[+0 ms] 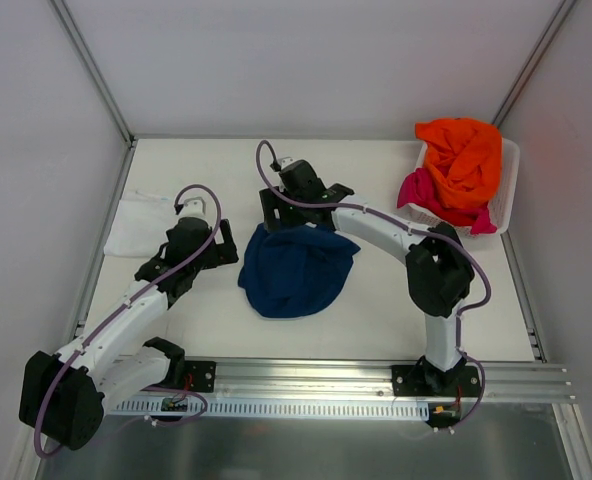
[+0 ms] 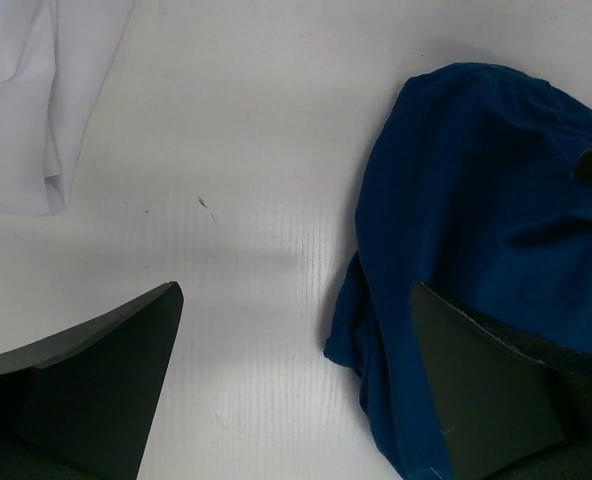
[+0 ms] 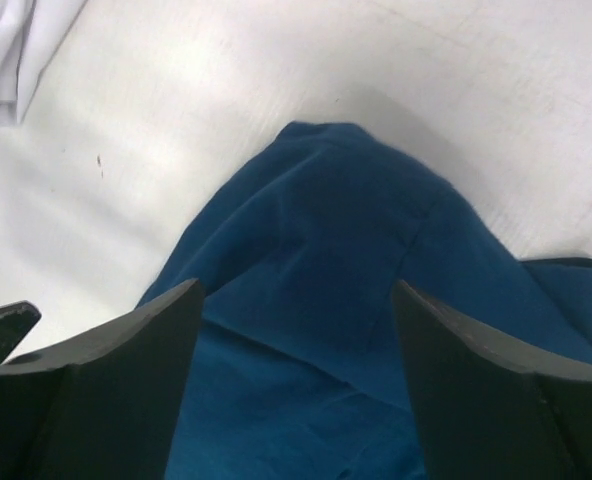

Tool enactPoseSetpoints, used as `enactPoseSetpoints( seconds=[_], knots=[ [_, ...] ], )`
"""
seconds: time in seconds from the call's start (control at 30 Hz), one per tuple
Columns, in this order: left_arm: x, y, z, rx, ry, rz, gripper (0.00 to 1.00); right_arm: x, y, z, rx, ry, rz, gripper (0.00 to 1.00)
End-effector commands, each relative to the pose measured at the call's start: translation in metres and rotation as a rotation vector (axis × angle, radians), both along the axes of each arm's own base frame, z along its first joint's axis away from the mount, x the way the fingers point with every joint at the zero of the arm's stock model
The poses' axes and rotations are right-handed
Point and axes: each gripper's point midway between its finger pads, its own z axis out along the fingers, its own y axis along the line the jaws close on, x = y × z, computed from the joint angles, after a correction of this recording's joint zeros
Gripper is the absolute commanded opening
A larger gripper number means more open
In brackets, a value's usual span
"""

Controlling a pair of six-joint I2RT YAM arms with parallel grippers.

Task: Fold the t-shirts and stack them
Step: Flatten out the tshirt

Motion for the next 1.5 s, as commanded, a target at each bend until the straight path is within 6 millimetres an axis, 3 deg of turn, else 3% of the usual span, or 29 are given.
enactPoseSetpoints(
  seconds=[0.0, 0.2, 0.37, 0.43, 0.47, 0.6, 0.63, 0.7, 0.73, 0.77, 0.8, 0.83, 0.97, 1.07, 1.2, 1.3, 1.4, 1.43, 1.47],
  knots=[
    [-0.001, -0.007, -0.002, -0.033, -0.004, -0.011, 0.99, -0.016, 0.009, 0.01, 0.052, 0.029, 0.016, 0.75],
    [-0.004, -0.006, -0.002, -0.042, -0.01, -0.011, 0.99, -0.029, 0.006, -0.029, -0.011, 0.096, 0.009, 0.5],
    [-0.008, -0.005, -0.001, -0.051, -0.024, -0.009, 0.99, -0.031, -0.003, -0.04, -0.056, 0.102, -0.003, 0.32],
    [-0.008, -0.005, 0.0, -0.054, -0.028, -0.01, 0.99, -0.025, -0.013, -0.037, -0.1, 0.068, -0.033, 0.07],
    [-0.009, -0.005, 0.001, -0.057, -0.03, -0.012, 0.99, -0.025, -0.016, -0.035, -0.11, 0.062, -0.039, 0.01],
    [-0.01, -0.007, -0.001, -0.063, -0.024, -0.02, 0.99, -0.03, -0.045, -0.005, -0.186, 0.005, -0.059, 0.0],
    [-0.01, -0.006, 0.0, -0.063, -0.027, -0.017, 0.99, -0.031, -0.059, 0.02, -0.204, -0.055, -0.076, 0.0],
    [-0.011, -0.006, -0.001, -0.068, -0.027, -0.016, 0.99, -0.043, -0.086, 0.043, -0.269, -0.091, -0.103, 0.01],
    [-0.01, -0.007, 0.0, -0.071, -0.028, -0.014, 0.99, -0.049, -0.106, 0.073, -0.281, -0.16, -0.146, 0.0],
    [-0.011, -0.007, -0.002, -0.073, -0.022, -0.014, 0.99, -0.056, -0.118, 0.083, -0.294, -0.176, -0.162, 0.01],
    [-0.01, -0.008, -0.001, -0.077, -0.021, -0.015, 0.99, -0.07, -0.137, 0.09, -0.334, -0.167, -0.175, 0.0],
    [-0.01, -0.008, -0.002, -0.079, -0.018, -0.014, 0.99, -0.081, -0.154, 0.115, -0.304, -0.214, -0.215, 0.0],
    [-0.007, -0.013, -0.001, -0.086, -0.006, -0.025, 0.99, -0.126, -0.214, 0.119, -0.33, -0.188, -0.31, 0.01],
    [-0.006, -0.017, -0.003, -0.105, 0.001, -0.031, 0.99, -0.156, -0.251, 0.105, -0.364, -0.126, -0.399, 0.01],
    [-0.007, -0.022, -0.008, -0.122, 0.015, -0.051, 0.99, -0.198, -0.295, 0.053, -0.513, -0.014, -0.49, 0.01],
    [-0.009, -0.023, -0.014, -0.119, 0.032, -0.056, 0.99, -0.227, -0.313, 0.021, -0.574, 0.061, -0.543, 0.01],
    [-0.01, -0.024, -0.017, -0.126, 0.041, -0.059, 0.99, -0.247, -0.318, -0.001, -0.607, 0.117, -0.553, 0.0],
    [-0.01, -0.025, -0.017, -0.127, 0.044, -0.061, 0.99, -0.251, -0.319, -0.004, -0.623, 0.127, -0.556, 0.0],
    [-0.01, -0.027, -0.017, -0.133, 0.045, -0.068, 0.99, -0.256, -0.324, -0.003, -0.656, 0.132, -0.56, 0.07]
  ],
)
